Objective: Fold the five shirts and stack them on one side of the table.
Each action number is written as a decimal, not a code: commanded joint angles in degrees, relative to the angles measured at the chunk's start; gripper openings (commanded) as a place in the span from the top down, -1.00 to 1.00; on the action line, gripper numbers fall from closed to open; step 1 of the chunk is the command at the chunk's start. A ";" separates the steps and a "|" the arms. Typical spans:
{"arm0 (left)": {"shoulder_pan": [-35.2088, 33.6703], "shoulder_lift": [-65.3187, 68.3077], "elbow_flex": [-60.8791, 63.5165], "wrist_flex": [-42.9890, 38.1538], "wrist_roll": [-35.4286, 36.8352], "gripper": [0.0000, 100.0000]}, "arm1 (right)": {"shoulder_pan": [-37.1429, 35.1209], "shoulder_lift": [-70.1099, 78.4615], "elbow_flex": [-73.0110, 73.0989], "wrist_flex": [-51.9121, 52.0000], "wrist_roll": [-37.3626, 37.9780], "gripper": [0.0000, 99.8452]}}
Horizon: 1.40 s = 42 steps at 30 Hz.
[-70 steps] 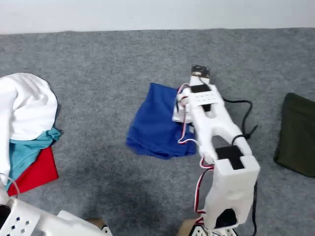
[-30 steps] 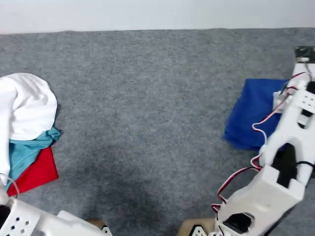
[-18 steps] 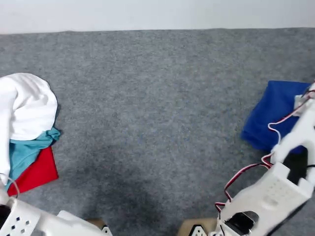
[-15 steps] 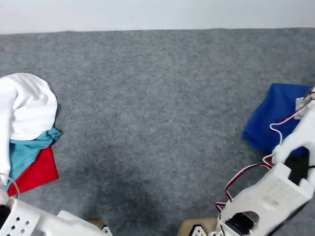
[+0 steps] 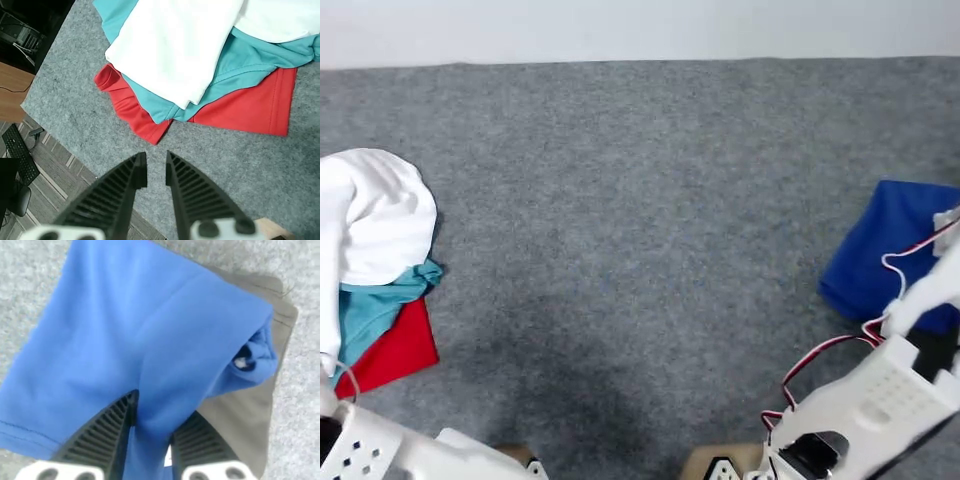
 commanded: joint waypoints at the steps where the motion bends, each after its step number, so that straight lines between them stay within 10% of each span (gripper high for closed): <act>1: -0.35 -0.53 -1.98 1.32 0.00 0.85 | 1.45 -1.98 -3.16 -2.07 1.93 0.98; 42: -0.44 -0.53 0.66 1.32 0.00 0.85 | 9.54 12.26 -10.11 -13.05 5.98 0.98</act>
